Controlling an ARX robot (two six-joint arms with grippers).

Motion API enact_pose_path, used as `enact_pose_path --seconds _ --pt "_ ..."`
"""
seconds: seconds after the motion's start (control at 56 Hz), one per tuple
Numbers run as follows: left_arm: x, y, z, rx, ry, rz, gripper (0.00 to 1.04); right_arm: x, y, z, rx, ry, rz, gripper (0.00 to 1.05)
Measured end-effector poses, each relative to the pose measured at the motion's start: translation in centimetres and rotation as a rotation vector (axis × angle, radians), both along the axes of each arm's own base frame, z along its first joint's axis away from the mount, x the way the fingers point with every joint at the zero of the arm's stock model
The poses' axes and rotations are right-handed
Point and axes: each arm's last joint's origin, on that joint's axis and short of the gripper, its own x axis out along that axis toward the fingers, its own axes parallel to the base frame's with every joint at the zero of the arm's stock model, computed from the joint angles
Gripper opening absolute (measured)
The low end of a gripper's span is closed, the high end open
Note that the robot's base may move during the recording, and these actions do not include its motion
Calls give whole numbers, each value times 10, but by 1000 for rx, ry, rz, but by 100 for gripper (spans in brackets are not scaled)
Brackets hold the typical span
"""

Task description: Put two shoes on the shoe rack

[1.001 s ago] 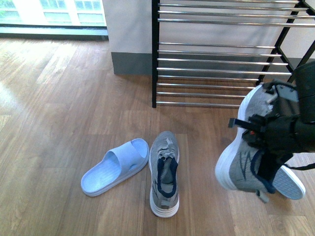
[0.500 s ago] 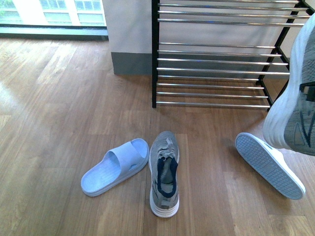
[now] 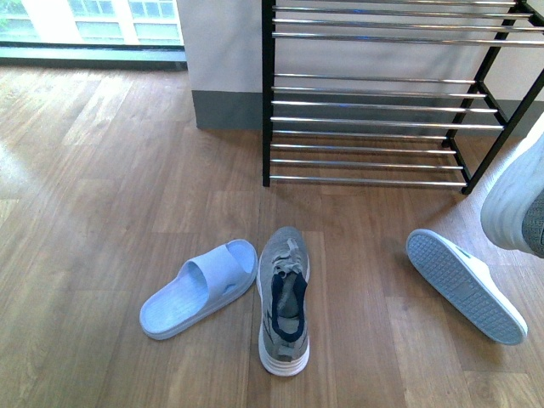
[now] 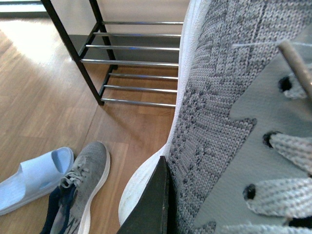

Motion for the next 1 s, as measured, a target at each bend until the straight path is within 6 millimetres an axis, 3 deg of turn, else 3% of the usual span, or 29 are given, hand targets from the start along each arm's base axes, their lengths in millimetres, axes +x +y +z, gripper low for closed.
enact_pose_path --seconds 1.001 --pt "0 0 0 0 0 0 95 0 0 0 0 0 0 2"
